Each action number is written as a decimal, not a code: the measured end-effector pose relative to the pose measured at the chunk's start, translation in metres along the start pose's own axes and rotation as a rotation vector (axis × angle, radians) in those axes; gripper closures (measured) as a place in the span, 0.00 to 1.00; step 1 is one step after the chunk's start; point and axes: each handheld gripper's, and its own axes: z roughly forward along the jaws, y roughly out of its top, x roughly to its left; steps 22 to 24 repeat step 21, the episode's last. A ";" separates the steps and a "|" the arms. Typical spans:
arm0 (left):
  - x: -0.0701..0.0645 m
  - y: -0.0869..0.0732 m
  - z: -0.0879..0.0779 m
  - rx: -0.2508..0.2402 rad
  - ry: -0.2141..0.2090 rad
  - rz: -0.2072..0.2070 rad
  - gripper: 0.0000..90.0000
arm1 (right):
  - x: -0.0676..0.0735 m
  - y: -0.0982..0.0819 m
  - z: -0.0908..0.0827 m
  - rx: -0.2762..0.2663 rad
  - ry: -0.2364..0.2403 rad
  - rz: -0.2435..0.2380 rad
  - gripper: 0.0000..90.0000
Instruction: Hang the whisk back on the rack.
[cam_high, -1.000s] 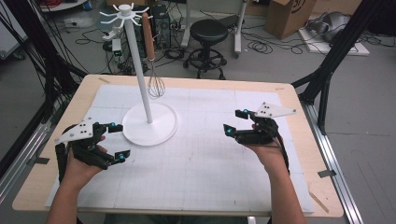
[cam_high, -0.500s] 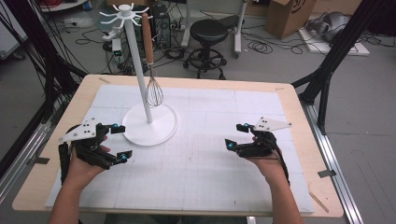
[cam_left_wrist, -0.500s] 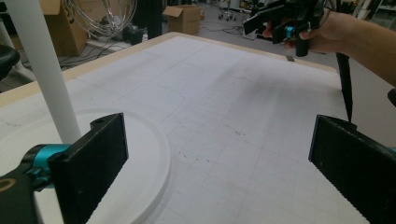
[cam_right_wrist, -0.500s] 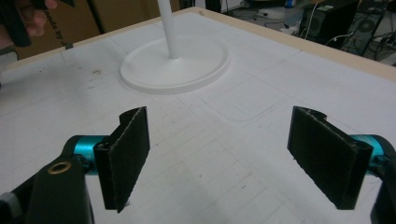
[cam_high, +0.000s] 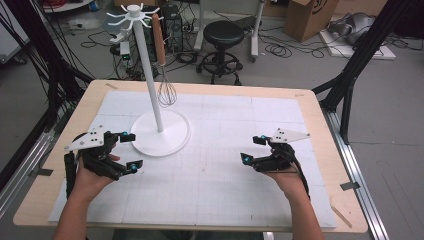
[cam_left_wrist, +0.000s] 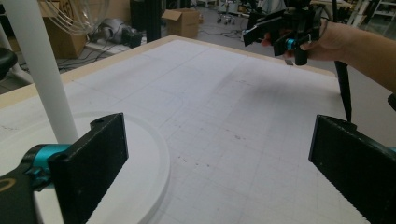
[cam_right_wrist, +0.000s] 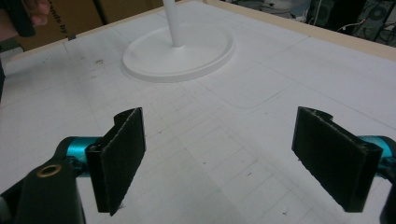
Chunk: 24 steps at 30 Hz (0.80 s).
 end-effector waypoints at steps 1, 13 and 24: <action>-0.001 0.000 0.000 0.001 -0.001 0.001 0.06 | 0.000 0.000 -0.001 0.004 -0.001 0.006 0.19; -0.001 -0.001 0.001 0.016 0.002 0.001 0.06 | -0.001 0.001 -0.003 -0.024 -0.002 0.014 0.19; 0.001 -0.002 0.001 0.038 0.013 -0.001 0.06 | -0.003 0.000 -0.003 -0.017 -0.006 0.018 0.19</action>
